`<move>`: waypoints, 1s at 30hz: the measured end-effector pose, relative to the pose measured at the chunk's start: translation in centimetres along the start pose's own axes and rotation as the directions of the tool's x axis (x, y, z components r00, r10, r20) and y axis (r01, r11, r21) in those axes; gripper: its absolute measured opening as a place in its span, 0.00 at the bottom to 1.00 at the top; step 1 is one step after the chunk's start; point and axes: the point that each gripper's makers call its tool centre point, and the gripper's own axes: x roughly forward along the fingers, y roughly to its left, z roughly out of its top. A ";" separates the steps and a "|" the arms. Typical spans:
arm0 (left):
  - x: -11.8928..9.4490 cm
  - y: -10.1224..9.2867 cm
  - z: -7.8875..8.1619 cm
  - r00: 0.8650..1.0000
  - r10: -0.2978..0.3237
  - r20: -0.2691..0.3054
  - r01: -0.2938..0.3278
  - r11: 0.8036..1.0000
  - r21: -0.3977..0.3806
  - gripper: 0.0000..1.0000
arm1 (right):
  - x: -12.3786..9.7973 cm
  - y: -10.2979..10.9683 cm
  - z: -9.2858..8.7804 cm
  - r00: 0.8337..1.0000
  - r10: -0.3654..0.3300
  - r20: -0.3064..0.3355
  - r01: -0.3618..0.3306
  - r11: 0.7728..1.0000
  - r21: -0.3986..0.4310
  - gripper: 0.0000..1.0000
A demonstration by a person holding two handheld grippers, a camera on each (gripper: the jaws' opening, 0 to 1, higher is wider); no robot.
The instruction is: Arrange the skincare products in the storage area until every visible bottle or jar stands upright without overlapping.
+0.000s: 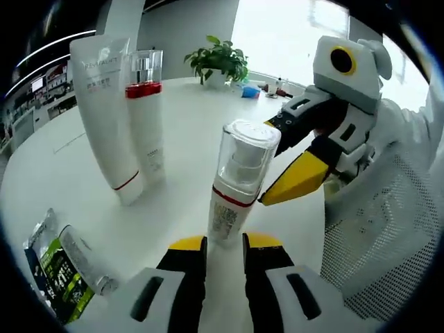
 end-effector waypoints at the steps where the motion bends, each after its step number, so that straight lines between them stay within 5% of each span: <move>1: 0.1 0.1 0.1 1.000 0.004 0.002 -0.004 1.000 0.003 0.14 | 0.0 0.0 0.0 1.000 0.001 -0.001 -0.001 1.000 0.000 0.10; 30: 1.9 1.9 1.5 0.999 0.040 -0.001 -0.040 0.999 0.005 0.08 | 1.0 -3.2 -1.1 0.998 -0.059 -0.021 0.058 0.997 -0.052 0.05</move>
